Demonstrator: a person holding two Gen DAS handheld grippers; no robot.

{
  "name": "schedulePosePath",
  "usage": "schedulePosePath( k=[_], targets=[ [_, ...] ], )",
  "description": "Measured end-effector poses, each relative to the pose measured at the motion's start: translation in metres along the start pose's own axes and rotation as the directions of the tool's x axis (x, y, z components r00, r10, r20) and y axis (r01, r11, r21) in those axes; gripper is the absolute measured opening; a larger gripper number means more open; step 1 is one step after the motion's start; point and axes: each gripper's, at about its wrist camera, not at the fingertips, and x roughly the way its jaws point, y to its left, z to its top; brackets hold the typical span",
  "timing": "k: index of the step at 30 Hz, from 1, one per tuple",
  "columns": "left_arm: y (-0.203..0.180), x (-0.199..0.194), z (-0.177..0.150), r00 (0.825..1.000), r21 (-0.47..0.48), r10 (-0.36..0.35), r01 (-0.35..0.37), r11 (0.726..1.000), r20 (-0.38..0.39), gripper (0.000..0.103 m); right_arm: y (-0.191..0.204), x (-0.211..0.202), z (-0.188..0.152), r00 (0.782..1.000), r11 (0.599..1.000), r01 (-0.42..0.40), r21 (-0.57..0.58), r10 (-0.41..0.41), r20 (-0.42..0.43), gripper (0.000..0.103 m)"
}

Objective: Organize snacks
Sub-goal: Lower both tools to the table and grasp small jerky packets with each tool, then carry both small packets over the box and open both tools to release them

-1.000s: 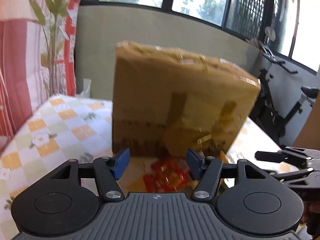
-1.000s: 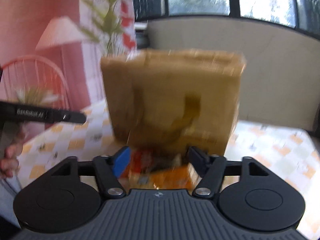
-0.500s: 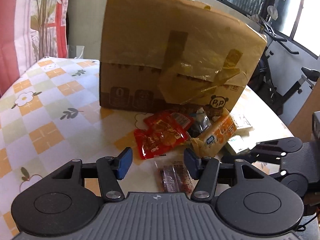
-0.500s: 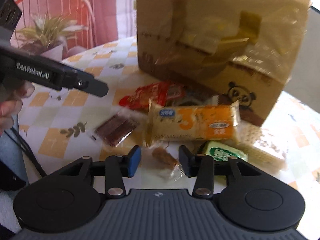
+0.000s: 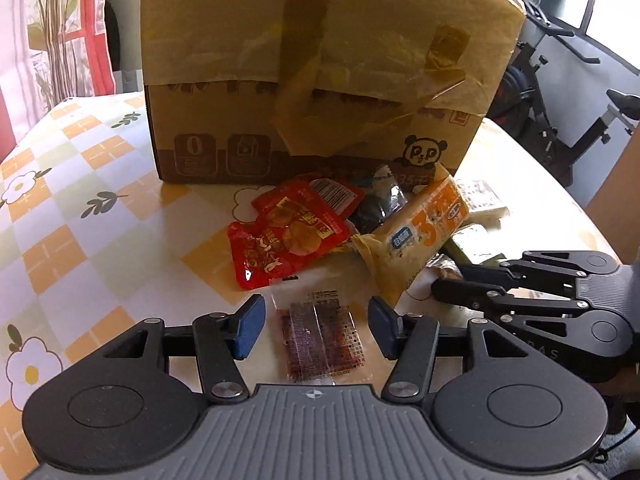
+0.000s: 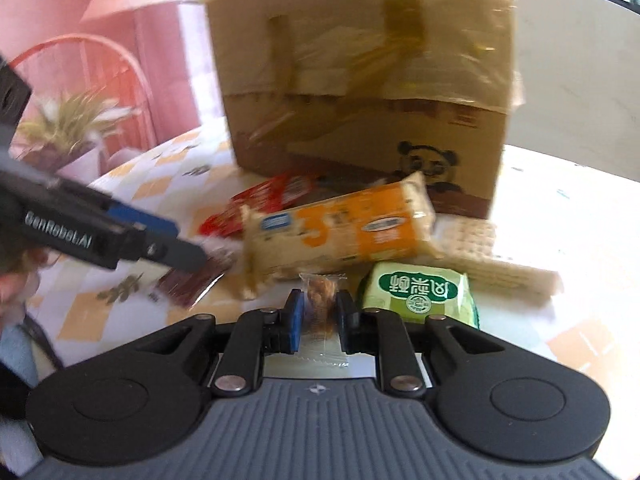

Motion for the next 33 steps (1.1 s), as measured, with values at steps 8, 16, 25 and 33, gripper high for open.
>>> schedulePosePath(
  k=[8, 16, 25, 33],
  targets=[
    [-0.007, 0.01, -0.002, 0.999, 0.004, 0.036, -0.036, 0.999, -0.026, 0.059, -0.002, -0.002, -0.001, 1.0, 1.0, 0.001, 0.009, -0.001, 0.005, 0.019],
    [-0.01, 0.011, -0.007, 0.998, 0.029, 0.065, -0.064, 0.998, -0.028, 0.059, 0.001, 0.002, -0.002, 1.0, 1.0, 0.006, 0.003, -0.006, 0.004, 0.019],
    [-0.02, 0.013, -0.011, 0.994, 0.1, 0.107, -0.105, 0.989, -0.021, 0.057, 0.004, 0.002, -0.002, 1.0, 1.0, 0.019, -0.016, -0.019, 0.0, 0.019],
    [-0.008, 0.005, -0.011, 0.999, 0.038, 0.044, -0.044, 0.998, -0.001, 0.037, 0.003, 0.002, -0.002, 1.0, 1.0, 0.012, -0.008, -0.012, 0.001, 0.019]
  ],
)
